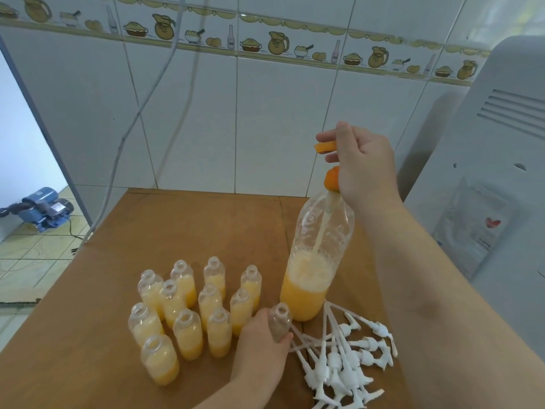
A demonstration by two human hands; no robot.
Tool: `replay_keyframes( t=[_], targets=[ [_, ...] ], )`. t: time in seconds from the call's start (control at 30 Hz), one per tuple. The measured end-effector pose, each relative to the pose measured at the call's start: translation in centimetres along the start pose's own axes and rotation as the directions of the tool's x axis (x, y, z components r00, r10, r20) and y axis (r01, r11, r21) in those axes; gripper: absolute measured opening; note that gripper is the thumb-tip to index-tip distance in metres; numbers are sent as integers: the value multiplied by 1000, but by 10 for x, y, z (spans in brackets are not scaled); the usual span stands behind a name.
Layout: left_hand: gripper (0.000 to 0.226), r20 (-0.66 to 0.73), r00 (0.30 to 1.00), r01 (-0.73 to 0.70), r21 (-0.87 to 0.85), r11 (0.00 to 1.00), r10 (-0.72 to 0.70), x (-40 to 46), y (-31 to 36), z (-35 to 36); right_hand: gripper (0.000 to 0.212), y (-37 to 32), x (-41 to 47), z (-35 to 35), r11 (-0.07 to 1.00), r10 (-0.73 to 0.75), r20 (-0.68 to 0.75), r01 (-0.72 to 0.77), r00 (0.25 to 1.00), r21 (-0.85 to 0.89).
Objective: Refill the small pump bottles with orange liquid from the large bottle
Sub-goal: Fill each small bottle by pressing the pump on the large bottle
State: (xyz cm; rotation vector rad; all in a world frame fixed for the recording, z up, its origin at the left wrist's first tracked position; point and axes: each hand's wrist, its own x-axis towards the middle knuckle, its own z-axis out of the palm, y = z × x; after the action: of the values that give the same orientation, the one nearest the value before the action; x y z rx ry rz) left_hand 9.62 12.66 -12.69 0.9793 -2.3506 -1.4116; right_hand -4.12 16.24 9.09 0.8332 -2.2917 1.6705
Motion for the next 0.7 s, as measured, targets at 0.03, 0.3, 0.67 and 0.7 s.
replay_keyframes(
  t=[0.03, 0.3, 0.67, 0.7],
  targets=[
    [22, -3, 1000, -19, 7, 1000, 19, -3, -1, -3, 37, 0, 0, 0, 1000, 0, 0, 0, 1000, 4],
    [32, -95, 968, -229, 56, 972, 234, -41, 14, -59, 37, 2, 1, -1, 1000, 0, -9, 0, 1000, 27],
    [62, 105, 980, -36, -741, 670, 170, -41, 43, -105, 36, 2, 0, -2, 999, -33, 15, 33, 999, 19],
    [67, 81, 982, -55, -744, 666, 171, -40, 44, -107, 35, 0, 0, -4, 1000, -21, 37, 21, 999, 9]
  ],
)
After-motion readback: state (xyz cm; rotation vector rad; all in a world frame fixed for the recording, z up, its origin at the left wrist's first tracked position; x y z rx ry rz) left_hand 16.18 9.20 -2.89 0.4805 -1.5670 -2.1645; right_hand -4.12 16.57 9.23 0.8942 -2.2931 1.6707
